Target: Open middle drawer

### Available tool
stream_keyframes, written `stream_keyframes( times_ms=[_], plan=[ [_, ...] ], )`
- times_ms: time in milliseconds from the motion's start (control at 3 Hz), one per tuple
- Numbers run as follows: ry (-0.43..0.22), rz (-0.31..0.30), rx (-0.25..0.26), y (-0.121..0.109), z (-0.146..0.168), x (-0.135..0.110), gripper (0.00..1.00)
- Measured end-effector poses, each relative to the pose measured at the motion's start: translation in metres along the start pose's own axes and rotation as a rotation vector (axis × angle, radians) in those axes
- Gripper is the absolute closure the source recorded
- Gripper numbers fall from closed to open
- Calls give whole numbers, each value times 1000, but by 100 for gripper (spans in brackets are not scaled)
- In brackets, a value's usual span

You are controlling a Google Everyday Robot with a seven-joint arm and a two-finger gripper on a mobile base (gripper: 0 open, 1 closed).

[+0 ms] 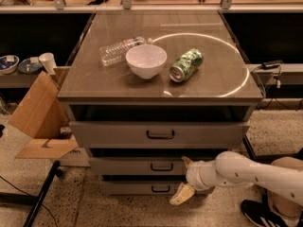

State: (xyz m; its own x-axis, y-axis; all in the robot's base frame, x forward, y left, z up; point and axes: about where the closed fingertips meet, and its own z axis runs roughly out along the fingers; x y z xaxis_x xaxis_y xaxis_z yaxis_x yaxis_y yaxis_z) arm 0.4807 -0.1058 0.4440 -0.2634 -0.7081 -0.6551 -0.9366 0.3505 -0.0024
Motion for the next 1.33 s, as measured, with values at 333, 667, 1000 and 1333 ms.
stream_keyframes(
  times_ms=[333,667,1000,1333],
  plan=[
    [-23,23,73,-4,-12,1,0],
    [-44,30,136,-7,-25,0,0],
    [-49,23,174,-7,-34,-5,0],
    [-29,2,177,-24,-38,-18,0]
  ],
)
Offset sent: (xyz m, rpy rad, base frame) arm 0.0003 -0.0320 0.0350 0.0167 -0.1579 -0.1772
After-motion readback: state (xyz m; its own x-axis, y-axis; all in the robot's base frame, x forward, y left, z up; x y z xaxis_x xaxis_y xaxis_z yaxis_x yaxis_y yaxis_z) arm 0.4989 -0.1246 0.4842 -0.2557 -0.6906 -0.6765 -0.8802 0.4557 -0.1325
